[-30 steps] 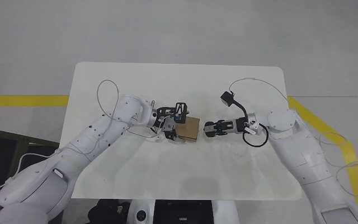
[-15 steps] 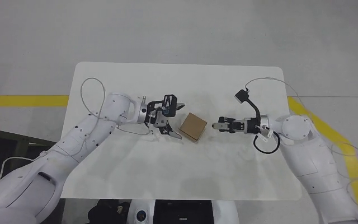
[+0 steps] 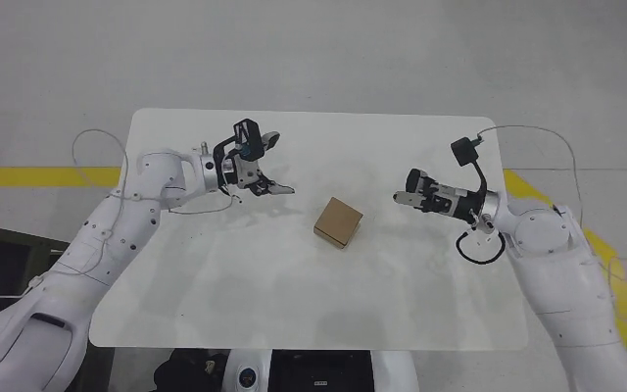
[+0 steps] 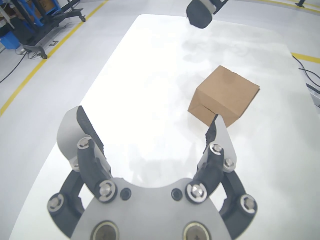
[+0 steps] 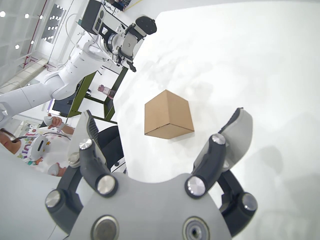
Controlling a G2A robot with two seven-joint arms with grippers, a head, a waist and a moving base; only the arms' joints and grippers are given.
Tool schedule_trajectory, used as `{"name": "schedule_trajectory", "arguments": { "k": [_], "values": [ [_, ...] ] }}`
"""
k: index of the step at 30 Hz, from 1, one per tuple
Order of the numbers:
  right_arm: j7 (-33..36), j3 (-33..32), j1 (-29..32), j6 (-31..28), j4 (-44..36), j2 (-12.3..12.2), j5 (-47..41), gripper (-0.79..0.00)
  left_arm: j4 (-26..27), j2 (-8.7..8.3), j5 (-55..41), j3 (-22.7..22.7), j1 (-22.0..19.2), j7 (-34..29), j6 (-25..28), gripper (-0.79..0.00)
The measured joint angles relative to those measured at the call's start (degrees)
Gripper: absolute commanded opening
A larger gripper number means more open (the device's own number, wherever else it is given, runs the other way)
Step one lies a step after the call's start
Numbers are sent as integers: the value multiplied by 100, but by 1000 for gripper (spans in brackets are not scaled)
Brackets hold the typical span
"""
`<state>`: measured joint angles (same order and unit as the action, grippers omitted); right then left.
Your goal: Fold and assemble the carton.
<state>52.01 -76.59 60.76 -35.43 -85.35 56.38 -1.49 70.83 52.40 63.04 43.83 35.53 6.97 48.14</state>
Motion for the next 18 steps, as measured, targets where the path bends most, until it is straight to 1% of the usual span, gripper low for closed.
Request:
{"name": "schedule_trajectory", "arguments": {
  "k": [4,8,13,18],
  "values": [
    [-314,-268,49,-75,-59,-44,348,0,-23,7,-149,157,-33,-286,-191,0],
    [-521,-508,85,-22,-78,-90,687,0,-183,17,-224,305,-106,-422,-230,0],
    [-621,-676,83,2,-144,-130,921,0,-329,54,-209,410,-214,-404,-282,0],
    [-669,-740,69,-15,-176,-155,985,0,-337,80,-126,487,-252,-391,-294,0]
  ]
}}
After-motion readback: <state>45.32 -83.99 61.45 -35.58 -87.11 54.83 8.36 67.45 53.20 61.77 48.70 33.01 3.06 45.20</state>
